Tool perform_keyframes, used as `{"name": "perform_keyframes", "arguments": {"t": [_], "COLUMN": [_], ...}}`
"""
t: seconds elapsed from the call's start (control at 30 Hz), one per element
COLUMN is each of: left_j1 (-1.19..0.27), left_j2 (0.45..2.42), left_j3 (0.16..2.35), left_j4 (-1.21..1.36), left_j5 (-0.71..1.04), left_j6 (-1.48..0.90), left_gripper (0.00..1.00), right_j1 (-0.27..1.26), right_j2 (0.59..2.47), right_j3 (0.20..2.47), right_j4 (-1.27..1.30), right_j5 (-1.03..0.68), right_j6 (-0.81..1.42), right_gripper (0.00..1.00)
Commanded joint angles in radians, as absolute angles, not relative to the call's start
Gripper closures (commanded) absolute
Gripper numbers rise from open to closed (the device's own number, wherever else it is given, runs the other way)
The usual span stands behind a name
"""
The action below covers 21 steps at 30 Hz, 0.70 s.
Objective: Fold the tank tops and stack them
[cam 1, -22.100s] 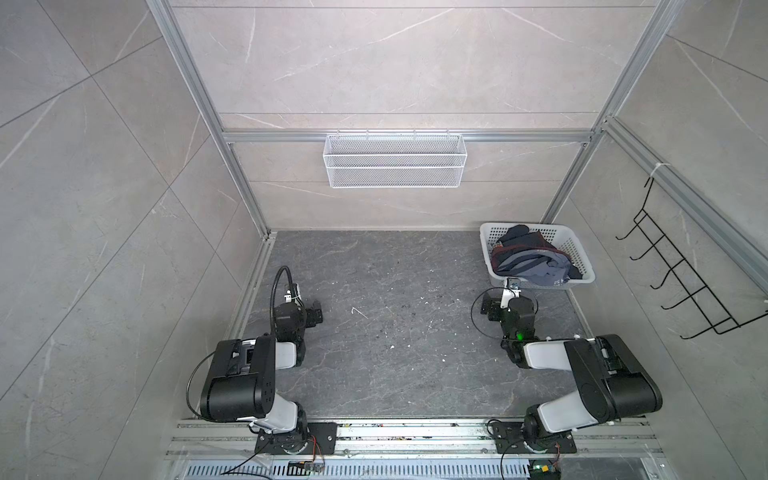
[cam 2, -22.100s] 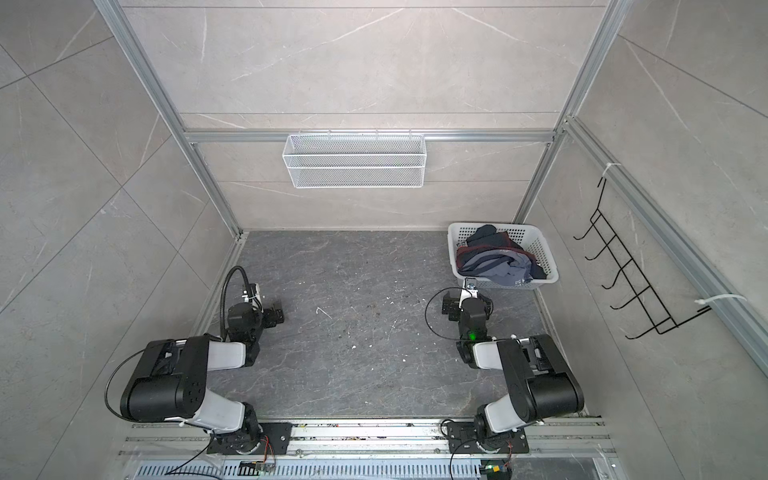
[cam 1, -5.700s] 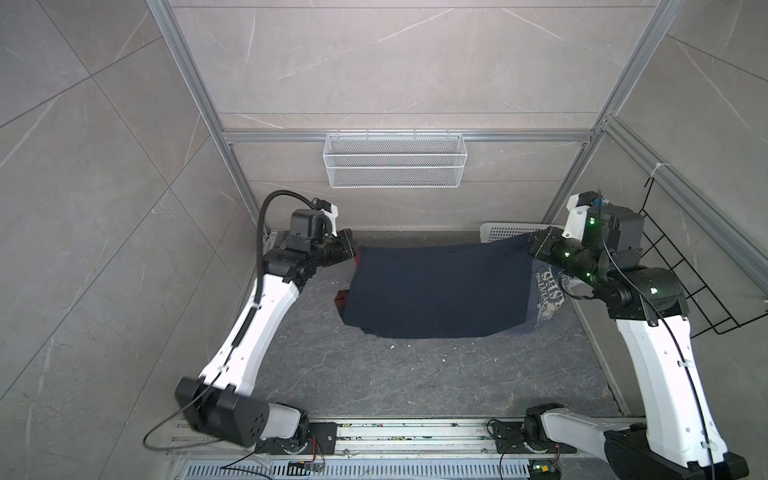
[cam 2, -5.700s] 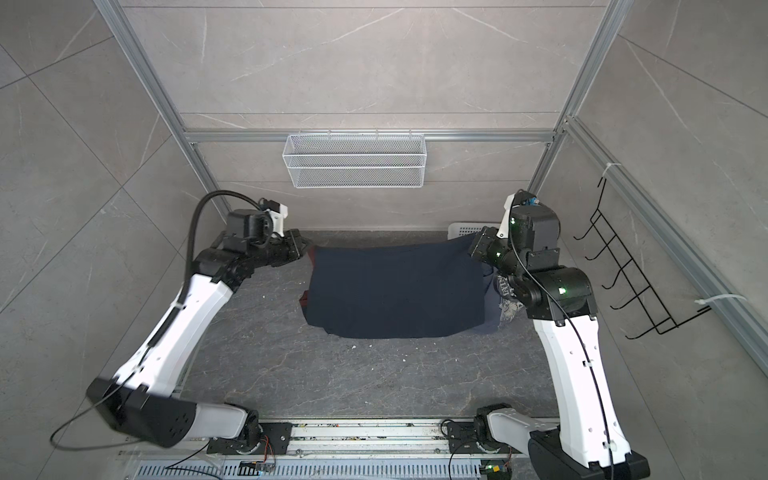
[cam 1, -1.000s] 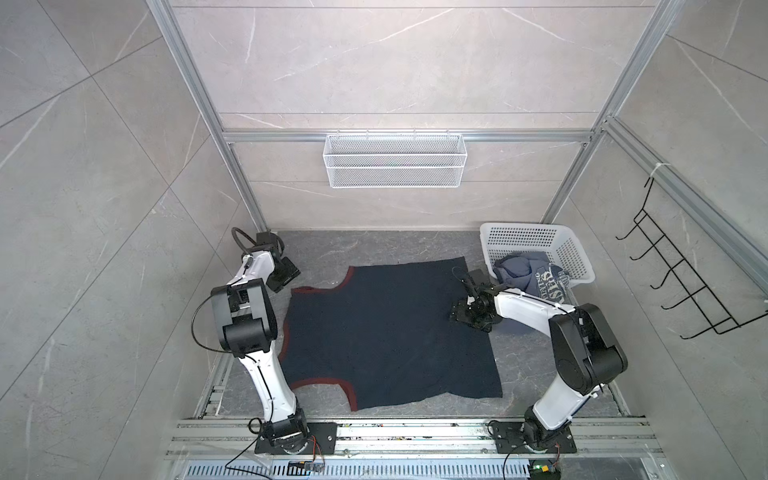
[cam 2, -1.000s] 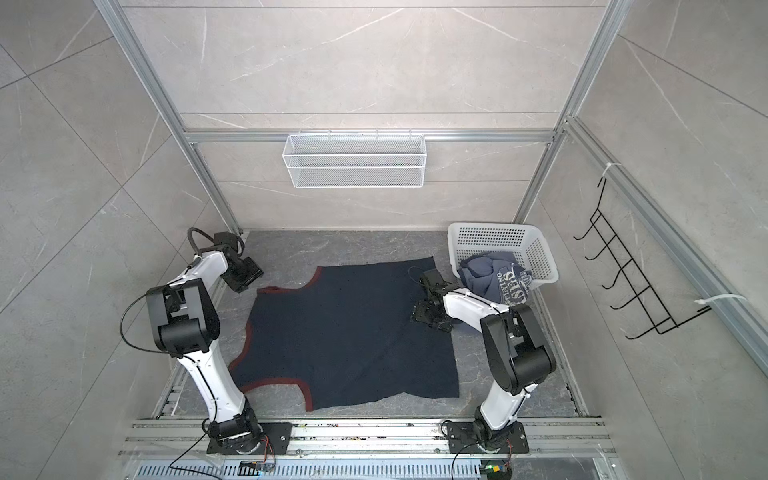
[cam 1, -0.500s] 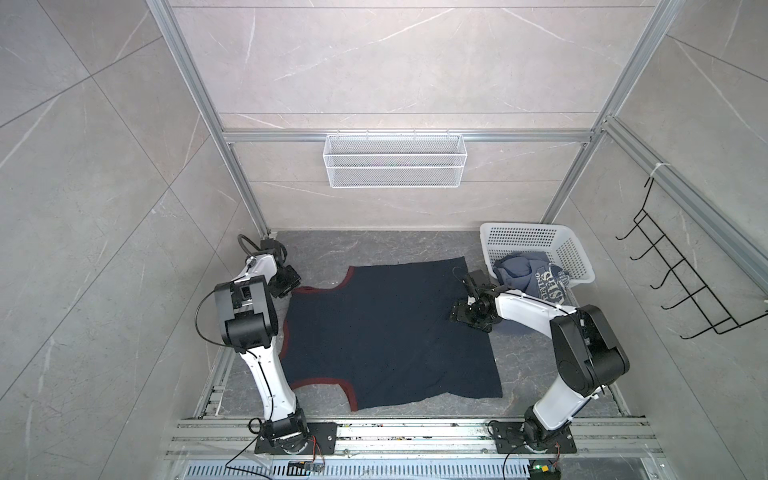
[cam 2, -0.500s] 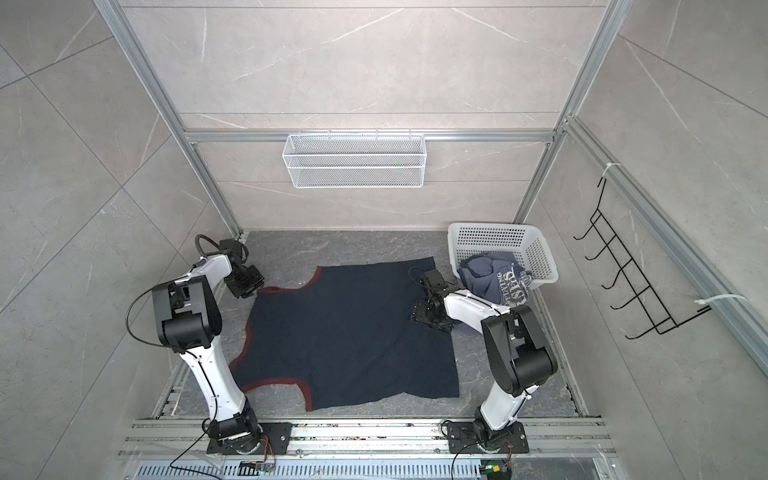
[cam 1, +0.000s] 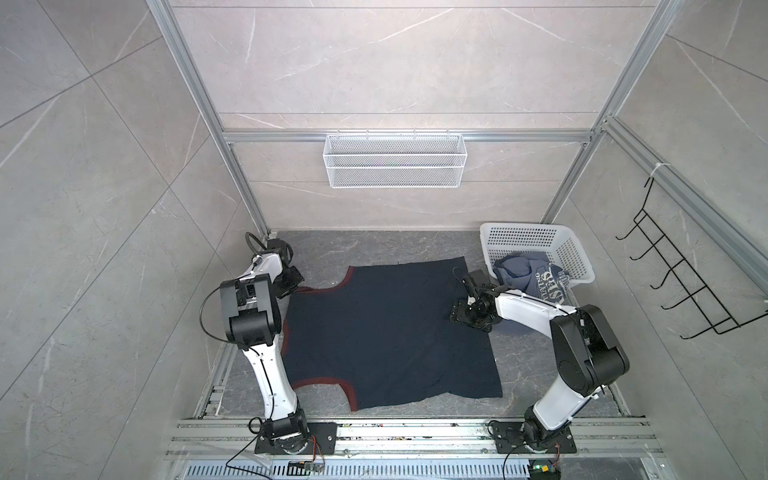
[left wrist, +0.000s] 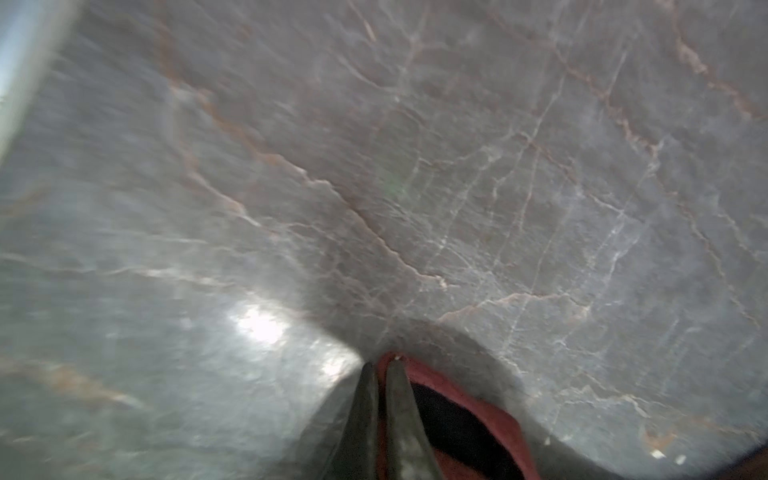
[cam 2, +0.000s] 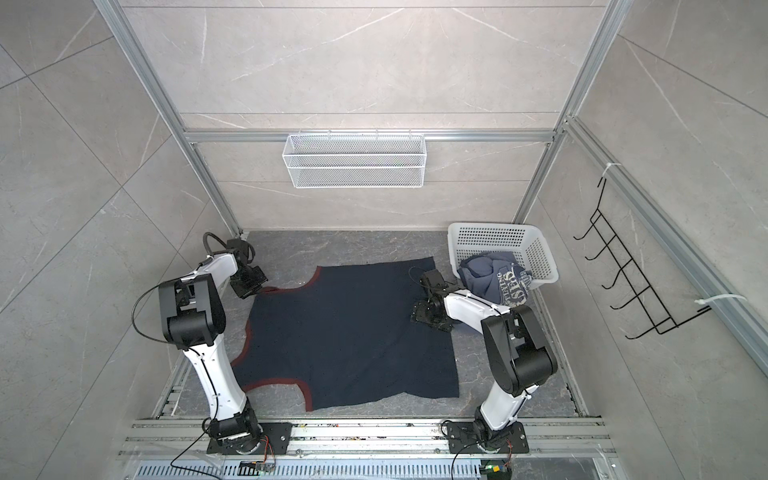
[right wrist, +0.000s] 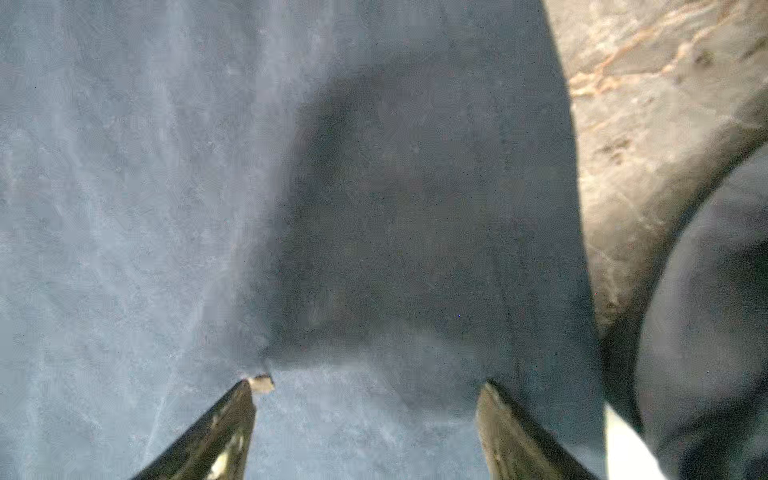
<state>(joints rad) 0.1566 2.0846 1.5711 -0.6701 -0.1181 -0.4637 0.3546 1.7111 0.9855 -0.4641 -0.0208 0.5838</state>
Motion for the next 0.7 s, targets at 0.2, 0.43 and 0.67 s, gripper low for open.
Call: {"name": "perform_keyframes", "arguments": {"t": [0.2, 0.43, 0.67], "left_j1": [0.087, 0.114, 0.111], "left_j2": [1.837, 2.045, 1.951], "left_j3": [1.538, 1.699, 1.679], "left_j4": [-0.691, -0.851, -0.821], "left_j5": [-0.515, -0.371, -0.28], "left_j6": [-0.481, -0.494, -0.471], "left_gripper": [0.97, 0.61, 0.24], "right_j1": [0.346, 0.346, 0.346], "right_j2": [1.756, 1.736, 1.665], "right_j3": [0.973, 0.994, 0.994], "right_j4": [-0.488, -0.5, -0.517], "right_j5": [0.015, 0.005, 0.003], "right_j6": [0.578, 0.564, 0.529], "right_gripper": [0.15, 0.15, 0.14]}}
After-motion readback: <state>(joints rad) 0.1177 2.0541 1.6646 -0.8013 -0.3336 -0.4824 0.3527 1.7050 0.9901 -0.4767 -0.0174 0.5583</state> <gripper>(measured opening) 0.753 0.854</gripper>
